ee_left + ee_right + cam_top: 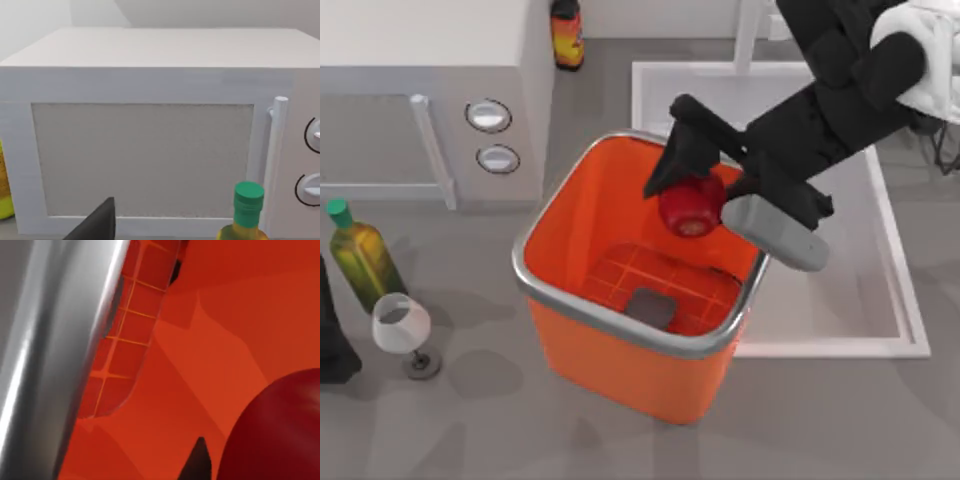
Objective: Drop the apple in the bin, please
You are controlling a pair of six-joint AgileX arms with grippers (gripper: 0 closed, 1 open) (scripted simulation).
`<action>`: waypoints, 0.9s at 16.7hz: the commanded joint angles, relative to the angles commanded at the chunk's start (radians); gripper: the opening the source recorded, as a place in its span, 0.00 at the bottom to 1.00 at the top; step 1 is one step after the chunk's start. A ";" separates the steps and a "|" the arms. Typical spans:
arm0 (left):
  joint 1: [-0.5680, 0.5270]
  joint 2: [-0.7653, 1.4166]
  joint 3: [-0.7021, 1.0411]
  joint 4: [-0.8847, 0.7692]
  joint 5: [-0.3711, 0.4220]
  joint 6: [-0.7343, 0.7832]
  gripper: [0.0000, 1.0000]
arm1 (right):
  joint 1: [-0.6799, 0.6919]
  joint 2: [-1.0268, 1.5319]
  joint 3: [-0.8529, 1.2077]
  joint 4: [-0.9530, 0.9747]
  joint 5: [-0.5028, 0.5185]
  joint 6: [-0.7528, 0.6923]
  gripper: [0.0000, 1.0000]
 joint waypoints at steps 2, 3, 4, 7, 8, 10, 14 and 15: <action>0.000 0.000 0.000 0.000 0.000 0.000 1.00 | 0.015 0.017 -0.013 0.040 0.008 0.013 0.00; 0.000 0.000 0.000 0.000 0.000 0.000 1.00 | 0.021 0.025 -0.019 0.057 0.012 0.019 0.00; 0.000 0.000 0.000 0.000 0.000 0.000 1.00 | 0.027 0.032 -0.025 0.072 0.014 0.026 0.00; 0.000 0.000 0.000 0.000 0.000 0.000 1.00 | 0.048 0.060 -0.045 0.129 0.022 0.048 0.00; 0.000 0.000 0.000 0.000 0.000 0.000 1.00 | 0.056 0.070 -0.054 0.153 0.026 0.056 0.00; 0.000 0.000 0.000 0.000 0.000 0.000 1.00 | 0.071 0.091 -0.069 0.187 0.031 0.073 0.00; 0.000 0.000 0.000 0.000 0.000 0.000 1.00 | 0.074 0.096 -0.073 0.195 0.032 0.077 0.00; 0.000 0.000 0.000 0.000 0.000 0.000 1.00 | 0.074 0.096 -0.073 0.195 0.032 0.077 0.00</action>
